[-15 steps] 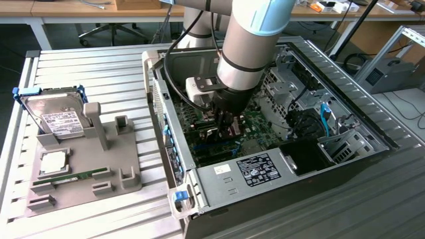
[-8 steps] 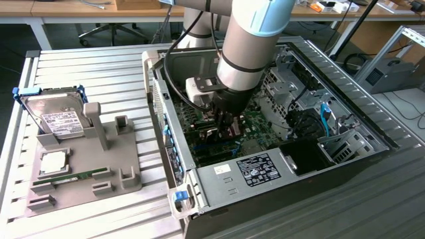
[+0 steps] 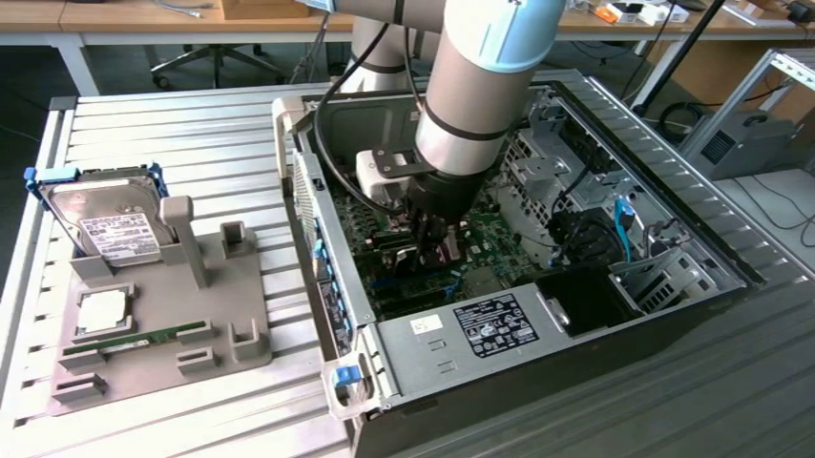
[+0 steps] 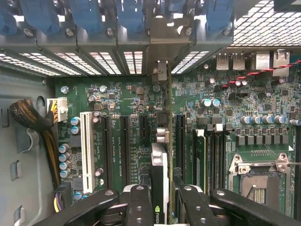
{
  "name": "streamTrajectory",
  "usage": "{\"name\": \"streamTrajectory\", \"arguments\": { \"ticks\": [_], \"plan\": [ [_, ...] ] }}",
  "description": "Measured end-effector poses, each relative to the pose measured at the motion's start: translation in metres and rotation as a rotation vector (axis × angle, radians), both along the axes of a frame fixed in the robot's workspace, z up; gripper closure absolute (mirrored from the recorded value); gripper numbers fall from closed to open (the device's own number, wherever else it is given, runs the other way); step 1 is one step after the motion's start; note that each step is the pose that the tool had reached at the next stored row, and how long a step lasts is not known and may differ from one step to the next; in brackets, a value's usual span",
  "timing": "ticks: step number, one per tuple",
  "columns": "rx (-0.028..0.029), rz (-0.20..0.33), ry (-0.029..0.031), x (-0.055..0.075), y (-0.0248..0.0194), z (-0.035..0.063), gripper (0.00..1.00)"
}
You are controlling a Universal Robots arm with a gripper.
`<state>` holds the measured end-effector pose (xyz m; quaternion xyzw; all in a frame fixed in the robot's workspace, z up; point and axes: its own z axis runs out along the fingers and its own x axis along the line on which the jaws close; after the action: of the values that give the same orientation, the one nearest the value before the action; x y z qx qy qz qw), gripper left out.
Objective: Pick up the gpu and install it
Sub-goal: 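Insert the gpu into the slot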
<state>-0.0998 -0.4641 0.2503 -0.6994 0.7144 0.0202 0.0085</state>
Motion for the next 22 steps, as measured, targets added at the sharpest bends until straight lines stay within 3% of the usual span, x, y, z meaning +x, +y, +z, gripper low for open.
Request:
{"name": "streamTrajectory", "arguments": {
  "ticks": [22],
  "plan": [
    [0.0001, 0.000, -0.0001, 0.0000, 0.0001, -0.0040, 0.73]
  ]
}}
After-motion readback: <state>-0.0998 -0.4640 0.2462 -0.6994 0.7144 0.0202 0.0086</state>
